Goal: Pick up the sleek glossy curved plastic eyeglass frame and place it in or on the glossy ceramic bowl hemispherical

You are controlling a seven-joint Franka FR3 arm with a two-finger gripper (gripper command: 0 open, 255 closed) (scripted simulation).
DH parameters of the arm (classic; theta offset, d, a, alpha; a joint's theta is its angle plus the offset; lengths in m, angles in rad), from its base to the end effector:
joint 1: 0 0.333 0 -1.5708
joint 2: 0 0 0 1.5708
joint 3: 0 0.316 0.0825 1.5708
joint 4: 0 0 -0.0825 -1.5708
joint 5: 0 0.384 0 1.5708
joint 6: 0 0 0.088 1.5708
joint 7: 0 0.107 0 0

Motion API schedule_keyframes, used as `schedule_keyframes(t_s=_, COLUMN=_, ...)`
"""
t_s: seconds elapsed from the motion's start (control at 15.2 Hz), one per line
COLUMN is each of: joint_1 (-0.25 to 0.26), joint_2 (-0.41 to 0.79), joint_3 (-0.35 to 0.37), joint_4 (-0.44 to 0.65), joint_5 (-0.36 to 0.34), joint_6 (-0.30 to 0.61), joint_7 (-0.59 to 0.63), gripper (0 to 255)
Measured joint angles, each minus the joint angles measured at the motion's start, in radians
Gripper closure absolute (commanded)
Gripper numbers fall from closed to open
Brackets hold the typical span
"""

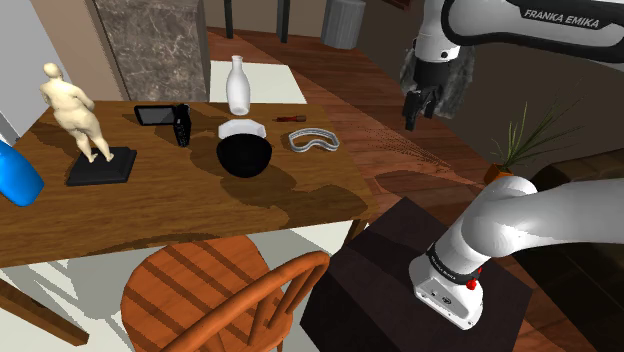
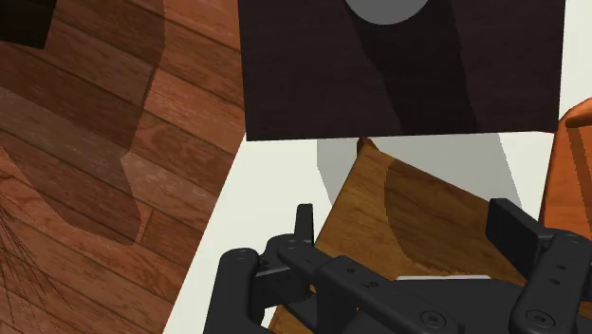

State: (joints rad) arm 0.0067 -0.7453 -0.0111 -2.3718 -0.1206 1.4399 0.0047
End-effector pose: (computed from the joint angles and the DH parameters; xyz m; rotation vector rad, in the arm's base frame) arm 0.3010 -0.0163 0.5614 3.0151 -0.0151 -0.2819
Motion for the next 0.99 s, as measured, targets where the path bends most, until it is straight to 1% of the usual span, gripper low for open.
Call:
schedule_keyframes(t_s=0.07, joint_1=0.000, joint_2=0.000, joint_3=0.000, joint_4=0.000, joint_5=0.000, joint_6=0.000, joint_7=0.000, gripper=0)
schedule_keyframes(t_s=0.26, joint_1=0.002, joint_2=0.039, joint_3=-0.030, joint_4=-0.021, joint_5=-0.013, joint_6=0.073, joint_7=-0.040, gripper=0)
schedule_keyframes(t_s=0.66, joint_1=0.007, joint_2=0.204, joint_3=-0.116, joint_4=-0.022, joint_5=-0.034, joint_6=0.277, joint_7=-0.161, gripper=0)
schedule_keyframes(t_s=0.99, joint_1=0.024, joint_2=0.373, joint_3=-0.170, joint_4=0.011, joint_5=-0.016, joint_6=0.440, joint_7=-0.257, gripper=0)
